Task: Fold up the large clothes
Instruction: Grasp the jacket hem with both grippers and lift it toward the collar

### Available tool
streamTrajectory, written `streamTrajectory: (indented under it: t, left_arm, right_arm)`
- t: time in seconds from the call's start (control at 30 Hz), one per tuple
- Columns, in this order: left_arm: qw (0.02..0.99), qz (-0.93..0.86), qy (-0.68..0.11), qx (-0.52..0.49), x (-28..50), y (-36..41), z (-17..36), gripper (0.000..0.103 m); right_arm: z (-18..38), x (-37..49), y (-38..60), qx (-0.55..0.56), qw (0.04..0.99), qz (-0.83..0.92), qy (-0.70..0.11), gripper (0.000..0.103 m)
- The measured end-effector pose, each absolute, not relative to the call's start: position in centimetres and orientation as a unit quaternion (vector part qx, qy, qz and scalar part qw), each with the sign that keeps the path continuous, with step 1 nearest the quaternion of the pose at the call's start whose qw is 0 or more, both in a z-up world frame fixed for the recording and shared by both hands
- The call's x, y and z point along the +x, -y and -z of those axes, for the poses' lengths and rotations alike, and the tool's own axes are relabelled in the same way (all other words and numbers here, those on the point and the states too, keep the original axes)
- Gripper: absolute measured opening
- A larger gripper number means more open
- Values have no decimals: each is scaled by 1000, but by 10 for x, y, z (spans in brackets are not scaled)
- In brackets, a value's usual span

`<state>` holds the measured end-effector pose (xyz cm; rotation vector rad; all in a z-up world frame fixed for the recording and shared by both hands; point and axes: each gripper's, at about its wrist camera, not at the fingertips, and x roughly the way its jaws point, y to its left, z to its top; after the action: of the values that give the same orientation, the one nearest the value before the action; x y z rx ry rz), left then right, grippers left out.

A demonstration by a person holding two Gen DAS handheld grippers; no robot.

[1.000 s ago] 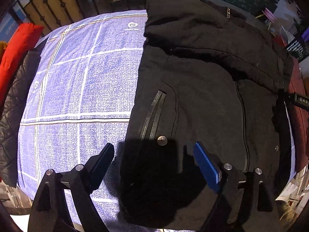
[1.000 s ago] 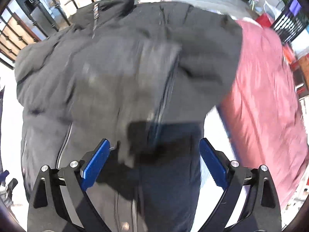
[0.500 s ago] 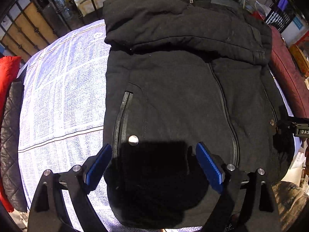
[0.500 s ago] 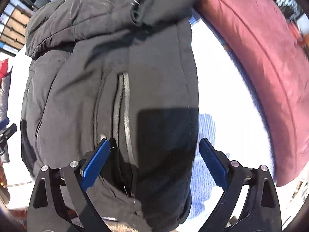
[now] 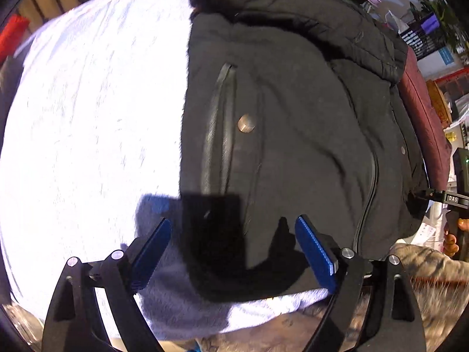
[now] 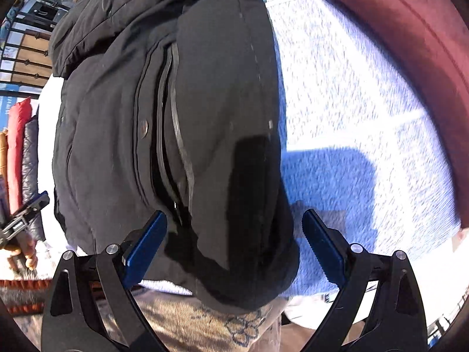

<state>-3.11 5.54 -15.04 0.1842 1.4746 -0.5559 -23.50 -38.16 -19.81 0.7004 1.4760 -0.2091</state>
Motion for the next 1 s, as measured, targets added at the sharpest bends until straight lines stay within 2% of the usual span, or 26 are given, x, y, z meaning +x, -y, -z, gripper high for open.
streamTrajectory:
  t: [0.17, 0.23, 0.33, 0.5, 0.67, 0.77, 0.83, 1.0]
  left_arm:
    - [684, 250, -684, 42, -39, -81, 165, 83]
    - [672, 253, -695, 31, -41, -84, 174, 78]
    - [664, 261, -701, 16, -44, -85, 180, 71]
    - [657, 263, -706, 26, -47, -77, 190, 67]
    - [651, 270, -708, 42, -48, -74, 189, 55]
    - [649, 270, -710, 48, -49, -74, 185, 42]
    - [648, 274, -709, 54, -49, -69, 181, 32]
    - [658, 295, -690, 58, -49, -57, 153, 20]
  right_arm:
    - [198, -261, 371, 323, 665, 82, -669, 92]
    - [197, -261, 376, 316, 660, 76, -677, 92]
    - [200, -258, 364, 296, 659, 67, -688, 87]
    - [203, -253, 352, 281, 663, 68, -690, 81]
    - [200, -247, 345, 289, 665, 52, -687, 54]
    - [195, -244, 344, 296, 665, 42, -685, 40]
    - [190, -240, 340, 289, 667, 37, -686, 36]
    - [171, -236, 341, 289, 678, 28, -675, 31]
